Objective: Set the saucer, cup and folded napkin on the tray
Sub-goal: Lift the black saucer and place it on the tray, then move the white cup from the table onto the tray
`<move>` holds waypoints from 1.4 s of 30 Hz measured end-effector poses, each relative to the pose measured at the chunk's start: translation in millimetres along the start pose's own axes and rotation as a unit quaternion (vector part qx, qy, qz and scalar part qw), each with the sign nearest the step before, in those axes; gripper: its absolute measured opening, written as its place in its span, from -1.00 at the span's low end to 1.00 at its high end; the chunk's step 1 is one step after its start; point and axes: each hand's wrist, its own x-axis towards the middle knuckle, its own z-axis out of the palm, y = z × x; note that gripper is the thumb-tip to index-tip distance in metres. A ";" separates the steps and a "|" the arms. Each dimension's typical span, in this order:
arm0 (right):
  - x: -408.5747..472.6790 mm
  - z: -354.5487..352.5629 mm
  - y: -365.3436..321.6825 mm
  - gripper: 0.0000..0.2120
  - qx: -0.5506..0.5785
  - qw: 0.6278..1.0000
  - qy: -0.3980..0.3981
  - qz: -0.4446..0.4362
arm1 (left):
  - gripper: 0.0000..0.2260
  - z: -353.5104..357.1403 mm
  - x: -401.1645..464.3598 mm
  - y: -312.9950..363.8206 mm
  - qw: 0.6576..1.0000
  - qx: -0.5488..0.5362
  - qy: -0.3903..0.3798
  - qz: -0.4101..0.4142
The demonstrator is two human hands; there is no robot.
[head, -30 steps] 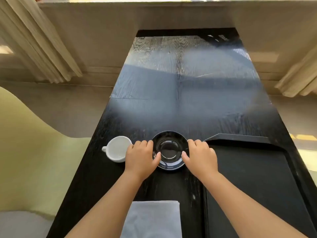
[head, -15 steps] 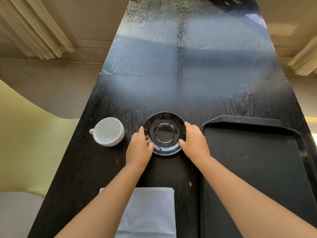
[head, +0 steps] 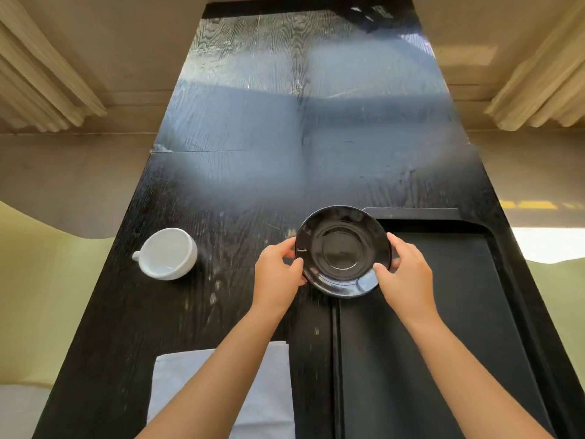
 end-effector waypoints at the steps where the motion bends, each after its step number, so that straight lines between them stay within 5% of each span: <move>1: 0.7 -6.8 7.7 -0.48 -0.005 1.000 0.000 0.011 | -0.62 9.7 0.3 1.7 1.000 0.005 -0.009 -0.004; 7: 7.5 -30.9 44.8 -0.48 -0.024 0.998 -0.012 0.061 | -0.73 57.1 -1.1 3.1 0.997 0.061 -0.038 -0.028; 11: 11.8 -33.8 57.5 -0.49 -0.022 0.998 -0.030 0.058 | -0.59 71.8 -3.3 2.5 0.993 0.105 -0.034 -0.033; 32: 11.4 -41.9 65.0 -0.49 -0.088 0.990 -0.100 0.044 | -0.63 67.5 -10.8 2.3 0.975 0.219 -0.028 0.023; 37: -0.3 -50.5 33.3 -0.69 -0.231 0.970 -0.038 -0.064 | -0.68 36.6 -20.4 8.6 0.932 0.342 -0.028 0.120; 42: -25.6 -18.8 -40.5 -0.77 -0.275 0.923 -0.095 -0.252 | -0.66 -20.7 -37.2 5.8 0.863 0.465 0.010 0.195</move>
